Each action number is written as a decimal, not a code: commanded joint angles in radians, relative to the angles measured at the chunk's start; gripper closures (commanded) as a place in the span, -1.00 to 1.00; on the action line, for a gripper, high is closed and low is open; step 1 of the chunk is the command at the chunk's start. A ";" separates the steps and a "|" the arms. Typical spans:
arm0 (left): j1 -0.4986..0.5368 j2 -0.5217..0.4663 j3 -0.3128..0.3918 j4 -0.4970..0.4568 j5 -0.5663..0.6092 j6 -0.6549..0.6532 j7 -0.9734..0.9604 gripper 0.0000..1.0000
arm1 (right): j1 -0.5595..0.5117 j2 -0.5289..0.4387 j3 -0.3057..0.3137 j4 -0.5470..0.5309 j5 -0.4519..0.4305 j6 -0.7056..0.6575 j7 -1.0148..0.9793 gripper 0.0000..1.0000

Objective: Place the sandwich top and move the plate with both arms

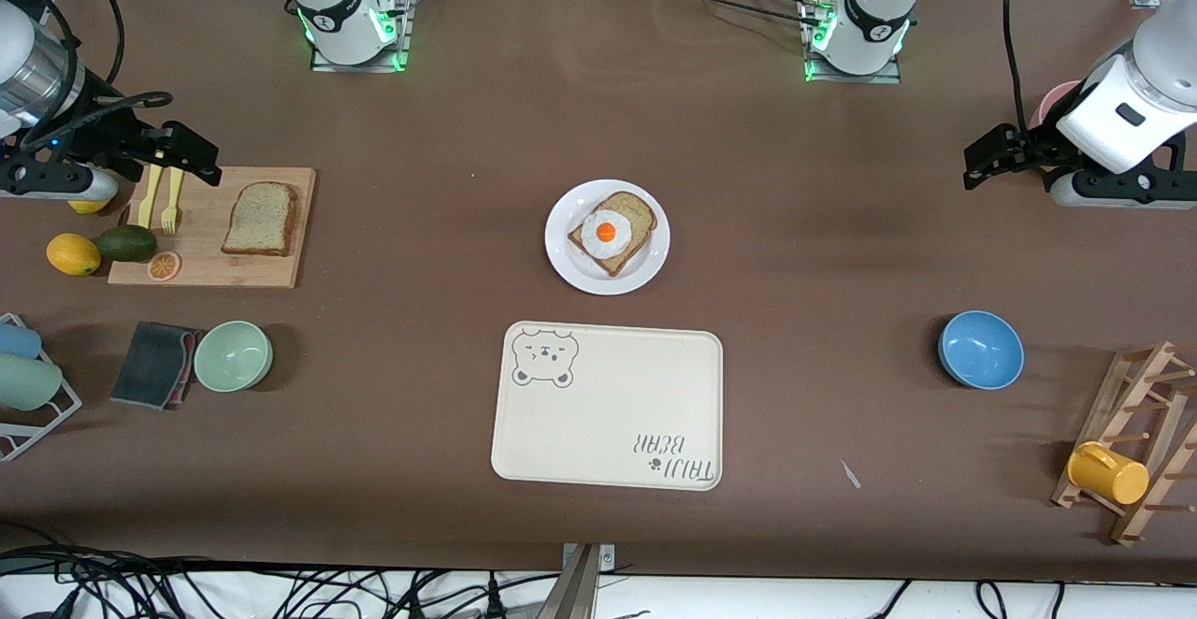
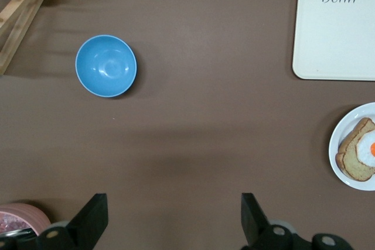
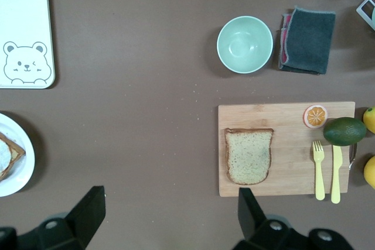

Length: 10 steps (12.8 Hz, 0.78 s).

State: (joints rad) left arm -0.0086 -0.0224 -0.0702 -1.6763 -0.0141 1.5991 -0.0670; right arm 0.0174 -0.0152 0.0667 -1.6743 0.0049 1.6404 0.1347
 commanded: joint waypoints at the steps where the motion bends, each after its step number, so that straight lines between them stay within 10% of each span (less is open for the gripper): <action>1: 0.007 -0.004 -0.016 0.024 -0.011 -0.039 0.001 -1.00 | 0.003 0.003 -0.001 0.016 -0.006 -0.021 0.023 -1.00; 10: 0.002 0.009 -0.020 0.052 -0.010 -0.064 0.001 -1.00 | 0.003 0.074 -0.001 -0.077 -0.090 0.062 0.032 -1.00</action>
State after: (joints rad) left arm -0.0096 -0.0218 -0.0860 -1.6513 -0.0141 1.5639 -0.0670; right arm 0.0173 0.0452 0.0654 -1.6912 -0.0343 1.6423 0.1498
